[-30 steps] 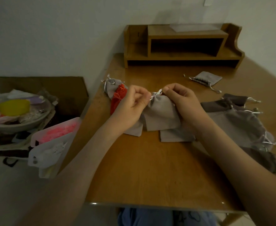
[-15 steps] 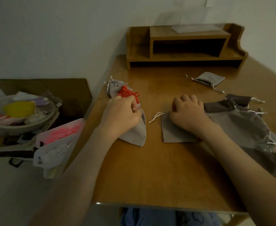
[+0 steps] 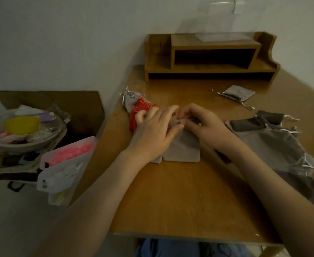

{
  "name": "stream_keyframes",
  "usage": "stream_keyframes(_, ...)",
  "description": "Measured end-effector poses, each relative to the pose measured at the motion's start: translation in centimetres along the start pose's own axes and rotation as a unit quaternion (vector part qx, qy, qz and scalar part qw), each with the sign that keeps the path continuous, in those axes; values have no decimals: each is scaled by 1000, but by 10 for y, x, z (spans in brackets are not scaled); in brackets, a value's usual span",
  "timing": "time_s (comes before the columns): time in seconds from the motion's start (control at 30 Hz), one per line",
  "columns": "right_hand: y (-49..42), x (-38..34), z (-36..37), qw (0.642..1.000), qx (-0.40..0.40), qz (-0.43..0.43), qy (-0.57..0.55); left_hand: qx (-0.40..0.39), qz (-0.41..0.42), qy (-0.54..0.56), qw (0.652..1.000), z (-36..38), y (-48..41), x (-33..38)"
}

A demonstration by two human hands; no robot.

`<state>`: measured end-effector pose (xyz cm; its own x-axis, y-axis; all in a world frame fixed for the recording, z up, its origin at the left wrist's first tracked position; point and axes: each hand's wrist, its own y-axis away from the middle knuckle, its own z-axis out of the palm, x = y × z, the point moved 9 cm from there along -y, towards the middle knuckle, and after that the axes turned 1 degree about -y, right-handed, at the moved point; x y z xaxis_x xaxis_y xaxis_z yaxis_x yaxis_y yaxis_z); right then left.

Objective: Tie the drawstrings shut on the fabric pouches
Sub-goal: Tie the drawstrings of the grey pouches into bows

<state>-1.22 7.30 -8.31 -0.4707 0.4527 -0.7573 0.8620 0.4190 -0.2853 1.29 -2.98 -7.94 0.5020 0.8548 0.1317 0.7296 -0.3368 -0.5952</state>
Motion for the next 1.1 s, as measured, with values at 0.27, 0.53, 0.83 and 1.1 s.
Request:
stream_keyframes(0.27,2,15,-19,972,83,73,-209,-17,-94,72,993,12,2,-24)
stream_keyframes(0.53,1,19,-27,966,123,80,-212,2,-158,243,957,-1,2,-26)
stream_keyframes(0.83,3,52,-41,940,190,135,-250,43,-327,647,687,16,1,-56)
stream_keyframes(1.1,2,55,-46,961,202,116,-147,-102,-276,360,885,12,7,-54)
